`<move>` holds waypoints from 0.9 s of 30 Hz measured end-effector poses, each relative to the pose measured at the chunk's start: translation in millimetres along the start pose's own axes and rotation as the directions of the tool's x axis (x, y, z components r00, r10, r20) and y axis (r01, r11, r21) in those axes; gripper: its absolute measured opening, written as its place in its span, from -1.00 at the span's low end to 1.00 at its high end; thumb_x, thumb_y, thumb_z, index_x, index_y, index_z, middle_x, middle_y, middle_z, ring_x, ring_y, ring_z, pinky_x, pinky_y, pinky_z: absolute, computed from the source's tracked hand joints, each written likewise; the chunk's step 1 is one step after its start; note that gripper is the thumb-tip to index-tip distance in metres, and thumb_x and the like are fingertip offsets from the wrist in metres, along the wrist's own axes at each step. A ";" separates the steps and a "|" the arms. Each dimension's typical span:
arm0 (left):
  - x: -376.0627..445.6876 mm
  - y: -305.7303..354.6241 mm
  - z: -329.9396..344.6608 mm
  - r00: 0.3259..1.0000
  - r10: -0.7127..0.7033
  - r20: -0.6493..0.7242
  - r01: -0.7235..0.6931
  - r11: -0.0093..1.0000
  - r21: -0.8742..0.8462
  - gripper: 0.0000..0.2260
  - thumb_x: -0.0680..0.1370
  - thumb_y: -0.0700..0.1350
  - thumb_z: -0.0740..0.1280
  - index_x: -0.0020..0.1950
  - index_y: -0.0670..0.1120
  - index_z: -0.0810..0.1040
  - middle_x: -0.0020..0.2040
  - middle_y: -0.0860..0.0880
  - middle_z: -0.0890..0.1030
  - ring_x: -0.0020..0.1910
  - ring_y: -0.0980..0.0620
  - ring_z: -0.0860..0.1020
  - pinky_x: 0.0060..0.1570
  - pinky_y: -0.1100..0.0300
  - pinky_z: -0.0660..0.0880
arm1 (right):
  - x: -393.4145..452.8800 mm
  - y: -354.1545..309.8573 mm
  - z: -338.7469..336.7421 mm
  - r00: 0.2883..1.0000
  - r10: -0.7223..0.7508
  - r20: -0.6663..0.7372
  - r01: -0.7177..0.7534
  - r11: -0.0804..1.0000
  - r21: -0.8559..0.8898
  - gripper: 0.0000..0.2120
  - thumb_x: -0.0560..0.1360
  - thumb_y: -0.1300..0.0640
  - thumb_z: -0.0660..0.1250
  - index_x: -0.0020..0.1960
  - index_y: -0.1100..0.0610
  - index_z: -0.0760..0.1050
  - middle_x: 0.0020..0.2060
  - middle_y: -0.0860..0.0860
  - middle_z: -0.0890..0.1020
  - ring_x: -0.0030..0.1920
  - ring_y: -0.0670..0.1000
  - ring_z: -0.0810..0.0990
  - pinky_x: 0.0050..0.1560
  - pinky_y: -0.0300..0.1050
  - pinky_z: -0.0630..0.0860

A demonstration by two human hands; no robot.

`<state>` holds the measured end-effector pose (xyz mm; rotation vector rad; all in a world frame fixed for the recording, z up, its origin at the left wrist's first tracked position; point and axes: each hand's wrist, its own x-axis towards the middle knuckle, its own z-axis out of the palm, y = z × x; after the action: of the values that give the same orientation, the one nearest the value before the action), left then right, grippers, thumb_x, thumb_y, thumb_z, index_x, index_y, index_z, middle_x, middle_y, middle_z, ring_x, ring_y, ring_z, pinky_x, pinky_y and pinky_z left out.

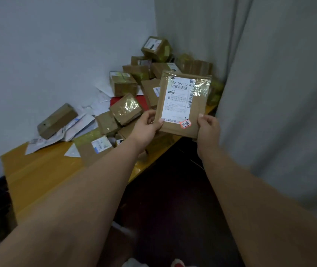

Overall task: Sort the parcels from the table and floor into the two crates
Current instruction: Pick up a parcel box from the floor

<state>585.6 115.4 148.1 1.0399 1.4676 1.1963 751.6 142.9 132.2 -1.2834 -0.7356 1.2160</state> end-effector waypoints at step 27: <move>-251.1 -83.5 -456.0 0.783 -0.033 -0.621 0.001 0.999 -0.052 -0.73 0.68 -0.02 0.13 0.28 -0.07 0.49 0.01 0.06 0.58 -0.07 0.14 0.53 0.01 0.16 0.55 | -357.7 147.6 353.3 0.815 0.006 0.580 0.123 0.975 -0.183 -0.73 0.51 -0.10 0.37 -0.03 0.11 0.51 -0.05 0.03 0.68 -0.03 -0.06 0.66 -0.07 -0.13 0.61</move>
<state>184.0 -226.0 139.4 0.6035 1.9279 1.6542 291.1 -107.1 136.5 -1.0420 -1.3717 1.5283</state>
